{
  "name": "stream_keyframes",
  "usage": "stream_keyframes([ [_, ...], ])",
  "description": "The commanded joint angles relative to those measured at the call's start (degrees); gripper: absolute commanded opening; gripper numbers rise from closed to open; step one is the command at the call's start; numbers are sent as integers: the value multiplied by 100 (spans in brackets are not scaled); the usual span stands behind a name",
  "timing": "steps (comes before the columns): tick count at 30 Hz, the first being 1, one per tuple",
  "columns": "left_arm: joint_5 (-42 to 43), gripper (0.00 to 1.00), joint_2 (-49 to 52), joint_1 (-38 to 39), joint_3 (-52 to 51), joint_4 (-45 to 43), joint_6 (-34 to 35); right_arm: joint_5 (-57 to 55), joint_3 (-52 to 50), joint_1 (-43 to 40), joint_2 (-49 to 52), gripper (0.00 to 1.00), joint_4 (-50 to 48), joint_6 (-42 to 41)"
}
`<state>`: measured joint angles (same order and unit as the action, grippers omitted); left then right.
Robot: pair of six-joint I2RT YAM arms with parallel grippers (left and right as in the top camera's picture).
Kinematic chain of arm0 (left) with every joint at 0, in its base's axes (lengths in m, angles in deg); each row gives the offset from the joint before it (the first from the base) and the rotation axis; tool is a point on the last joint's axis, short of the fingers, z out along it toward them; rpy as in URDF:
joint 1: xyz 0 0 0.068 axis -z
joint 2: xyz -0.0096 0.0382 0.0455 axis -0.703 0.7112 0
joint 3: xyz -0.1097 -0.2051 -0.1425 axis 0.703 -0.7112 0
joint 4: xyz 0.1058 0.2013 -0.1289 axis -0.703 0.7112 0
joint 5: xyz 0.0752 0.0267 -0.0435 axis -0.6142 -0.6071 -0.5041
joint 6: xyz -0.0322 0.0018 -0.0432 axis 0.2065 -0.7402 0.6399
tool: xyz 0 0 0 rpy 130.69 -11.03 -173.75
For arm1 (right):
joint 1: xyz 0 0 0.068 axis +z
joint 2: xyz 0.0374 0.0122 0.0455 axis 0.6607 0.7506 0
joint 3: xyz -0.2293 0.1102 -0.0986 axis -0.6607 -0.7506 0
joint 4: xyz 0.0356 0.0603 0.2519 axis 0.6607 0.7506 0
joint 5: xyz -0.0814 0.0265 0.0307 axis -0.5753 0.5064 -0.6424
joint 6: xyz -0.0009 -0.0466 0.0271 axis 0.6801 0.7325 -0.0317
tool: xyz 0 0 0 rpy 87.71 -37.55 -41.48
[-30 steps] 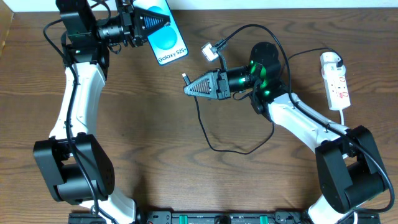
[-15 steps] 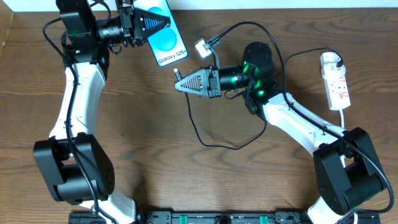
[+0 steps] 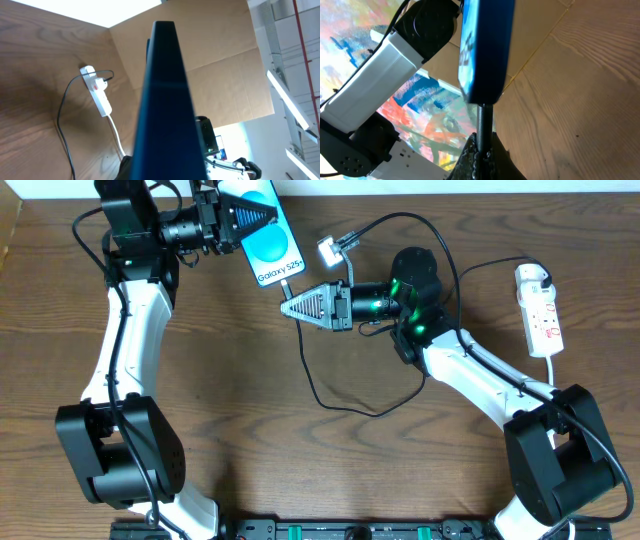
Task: Plug charger to phone and switch on socket
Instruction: 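Bring the USB-C plug up to the phone's bottom port, then push the USB-C plug into the phone's port with the right gripper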
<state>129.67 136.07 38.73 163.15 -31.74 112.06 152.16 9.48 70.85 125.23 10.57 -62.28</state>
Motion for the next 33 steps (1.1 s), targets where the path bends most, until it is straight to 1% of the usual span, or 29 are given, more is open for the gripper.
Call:
stream_keyframes([
  [1, -166, 8, -79, -11, 116, -33, -155, -31, 129, 24, -109, 1, -35, 79],
  [8, -203, 7, -79, -26, 116, -35, -223, 39, 129, 24, -109, 1, -39, 291],
  [13, -188, 7, -79, -37, 114, -33, -221, 146, 129, 22, -109, 1, -315, 289],
  [18, -96, 7, -79, -37, 114, -33, -190, 94, 129, 7, -109, 1, -181, 293],
  [21, -39, 7, -79, -37, 114, -33, 4, 87, 129, 4, -107, 1, -70, 339],
  [24, 101, 7, -79, -37, 114, -33, -4, 31, 129, -4, -107, 2, -81, 334],
  [33, 103, 7, -79, -37, 114, -33, -26, -83, 129, -31, -107, 1, -79, 332],
])
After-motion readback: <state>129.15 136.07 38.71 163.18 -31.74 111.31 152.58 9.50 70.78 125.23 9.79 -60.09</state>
